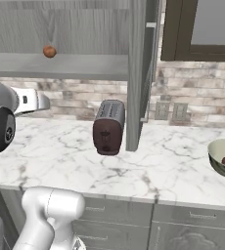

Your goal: Pick the onions from the cabinet and place them in one bowl. Pick the squash from the sink and place it in the other bowl.

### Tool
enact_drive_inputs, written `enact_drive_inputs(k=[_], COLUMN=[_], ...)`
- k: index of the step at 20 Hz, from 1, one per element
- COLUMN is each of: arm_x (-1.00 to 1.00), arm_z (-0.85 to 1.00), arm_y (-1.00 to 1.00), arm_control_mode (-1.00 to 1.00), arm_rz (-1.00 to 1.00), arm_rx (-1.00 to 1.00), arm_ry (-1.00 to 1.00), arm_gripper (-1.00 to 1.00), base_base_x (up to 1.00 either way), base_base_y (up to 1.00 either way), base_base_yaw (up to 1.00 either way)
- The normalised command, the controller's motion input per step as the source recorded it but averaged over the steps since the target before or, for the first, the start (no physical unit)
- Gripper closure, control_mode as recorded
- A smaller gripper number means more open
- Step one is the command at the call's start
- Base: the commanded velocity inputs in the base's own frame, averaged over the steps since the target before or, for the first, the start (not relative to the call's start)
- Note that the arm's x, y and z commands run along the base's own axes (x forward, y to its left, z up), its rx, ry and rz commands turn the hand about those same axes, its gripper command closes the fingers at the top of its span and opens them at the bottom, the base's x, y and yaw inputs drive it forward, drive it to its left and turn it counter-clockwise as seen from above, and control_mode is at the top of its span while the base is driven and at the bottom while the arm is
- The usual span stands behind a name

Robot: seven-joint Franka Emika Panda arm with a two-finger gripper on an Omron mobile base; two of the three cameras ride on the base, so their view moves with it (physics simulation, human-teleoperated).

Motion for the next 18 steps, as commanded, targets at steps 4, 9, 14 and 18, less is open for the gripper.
enact_drive_inputs(k=[4,9,14,18], arm_x=[-0.04,-0.01,-0.03,0.0], arm_z=[0.13,0.37,0.48,0.36], arm_y=[0.04,0.05,0.04,0.04], arm_control_mode=[-1.0,-1.0,-1.0,-1.0], arm_rz=[-0.02,-0.04,-0.01,0.0], arm_rx=[0.12,0.04,0.0,0.0], arm_ry=[-0.13,-0.02,-0.02,-0.01], arm_gripper=[-1.0,-1.0,-1.0,-1.0], base_base_x=[0.0,0.0,0.0,0.0], base_base_y=[0.0,0.0,0.0,0.0], base_base_yaw=[0.0,0.0,0.0,0.0])
